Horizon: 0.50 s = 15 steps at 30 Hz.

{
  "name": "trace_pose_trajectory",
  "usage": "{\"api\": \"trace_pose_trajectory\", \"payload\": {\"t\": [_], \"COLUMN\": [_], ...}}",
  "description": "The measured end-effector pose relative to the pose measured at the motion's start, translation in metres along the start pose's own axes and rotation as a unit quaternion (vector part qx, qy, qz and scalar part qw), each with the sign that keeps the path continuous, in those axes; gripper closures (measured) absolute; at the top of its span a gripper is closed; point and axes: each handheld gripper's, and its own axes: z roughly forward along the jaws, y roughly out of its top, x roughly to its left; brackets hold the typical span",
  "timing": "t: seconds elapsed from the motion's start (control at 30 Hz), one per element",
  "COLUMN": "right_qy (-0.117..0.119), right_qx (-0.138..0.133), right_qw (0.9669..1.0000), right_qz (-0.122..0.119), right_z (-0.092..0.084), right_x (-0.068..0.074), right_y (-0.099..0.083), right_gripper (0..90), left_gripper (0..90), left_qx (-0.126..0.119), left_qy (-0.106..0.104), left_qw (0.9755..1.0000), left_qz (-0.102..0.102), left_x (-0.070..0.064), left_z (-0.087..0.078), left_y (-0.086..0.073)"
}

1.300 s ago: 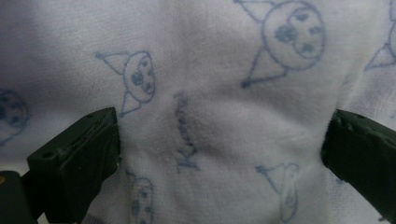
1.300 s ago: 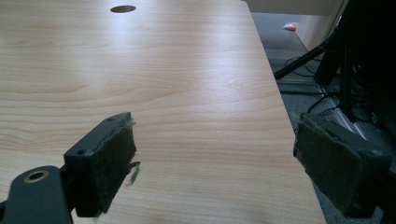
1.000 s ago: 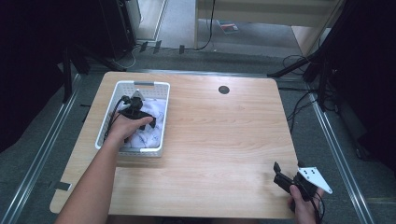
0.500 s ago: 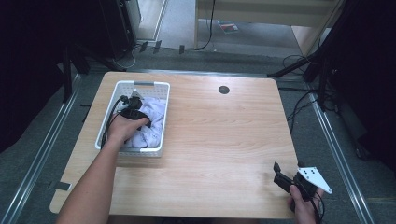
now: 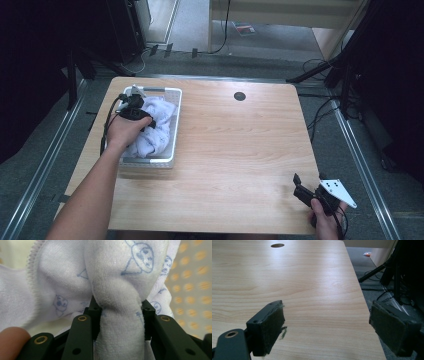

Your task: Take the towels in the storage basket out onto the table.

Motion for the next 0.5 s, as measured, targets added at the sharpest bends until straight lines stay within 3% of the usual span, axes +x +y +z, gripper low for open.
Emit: {"api": "trace_pose_trajectory", "payload": {"t": [0.23,0.5], "right_qy": [-0.002,-0.003], "right_qx": [-0.001,-0.002], "right_qw": [1.0,1.0], "right_qz": [-0.001,0.005], "right_z": [0.0,-0.001], "right_x": [0.0,-0.001], "right_y": [0.0,0.0], "right_gripper": [13.2,13.2], "left_gripper": [65.6,65.5], "left_qx": [-0.024,-0.037], "left_qy": [0.006,0.008], "left_qw": [0.9997,0.9992], "left_qz": [0.007,0.016], "left_x": [-0.01,-0.021], "left_z": [-0.034,-0.06], "left_y": [0.007,0.012]}}
